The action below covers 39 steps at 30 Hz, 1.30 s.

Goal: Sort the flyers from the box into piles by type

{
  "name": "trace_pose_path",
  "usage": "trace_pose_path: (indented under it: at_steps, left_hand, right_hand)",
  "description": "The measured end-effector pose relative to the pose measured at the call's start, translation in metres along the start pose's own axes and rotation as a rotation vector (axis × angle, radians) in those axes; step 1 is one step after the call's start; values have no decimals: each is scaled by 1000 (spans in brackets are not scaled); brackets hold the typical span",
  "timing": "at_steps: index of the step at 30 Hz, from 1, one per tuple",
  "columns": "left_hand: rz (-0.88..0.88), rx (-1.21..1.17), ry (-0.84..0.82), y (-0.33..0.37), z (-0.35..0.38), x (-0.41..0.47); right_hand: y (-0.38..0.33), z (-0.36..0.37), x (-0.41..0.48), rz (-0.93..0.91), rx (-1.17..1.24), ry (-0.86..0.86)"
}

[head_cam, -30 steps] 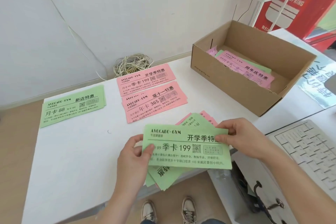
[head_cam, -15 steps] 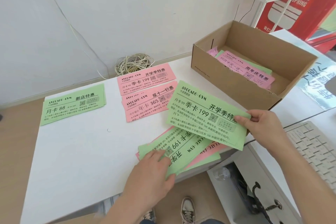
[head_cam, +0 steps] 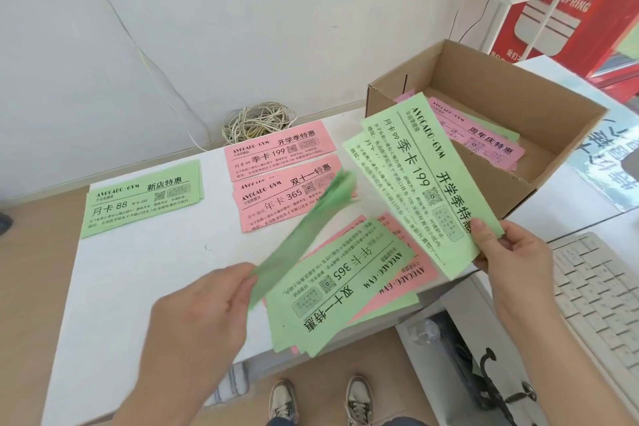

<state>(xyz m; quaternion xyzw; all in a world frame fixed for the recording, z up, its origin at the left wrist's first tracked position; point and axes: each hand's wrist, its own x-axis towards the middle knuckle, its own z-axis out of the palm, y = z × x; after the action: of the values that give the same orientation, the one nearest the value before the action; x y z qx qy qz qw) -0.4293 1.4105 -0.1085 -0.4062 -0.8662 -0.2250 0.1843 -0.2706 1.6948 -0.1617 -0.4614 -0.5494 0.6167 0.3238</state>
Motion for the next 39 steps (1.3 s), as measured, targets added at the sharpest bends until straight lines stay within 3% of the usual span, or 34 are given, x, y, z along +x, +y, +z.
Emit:
trace_pose_path:
  at_steps: [2,4,10,13,17,20,24,29,33,36,39]
  left_hand:
    - [-65,42,33,-5,-24,-2]
    - [-183,-8,-108,-5,-43,-1]
    - [181,120,-167,56,-19,4]
    - [77,14,-378,83,43,15]
    - [-272,-360,-503,97,105,28]
    - [-325,-529,-453,94,125,22]
    - [-365,-640,-619,84,130,7]
    - [-119,-566,-725,79,108,-10]
    - [218,-144,-663,62,100,-34]
    - [265,6,-636,54,104,-44]
    - [282,7,-546,49,107,-42]
  right_hand:
    - [0,1,-5,-21,-63,-40]
    - [-1,4,-9,-45,-181,-119]
    - [-5,30,-7,-75,-531,-408]
    - [0,44,-2,-63,-633,-515]
    - [6,54,4,-128,-826,-543]
    - [9,56,6,-182,-864,-536]
    - [16,53,11,-147,-729,-535]
    - [19,47,16,-123,-696,-568]
    - [21,47,18,-141,-764,-554]
    - [19,49,16,-85,-685,-564]
    - [18,49,15,-98,-645,-558]
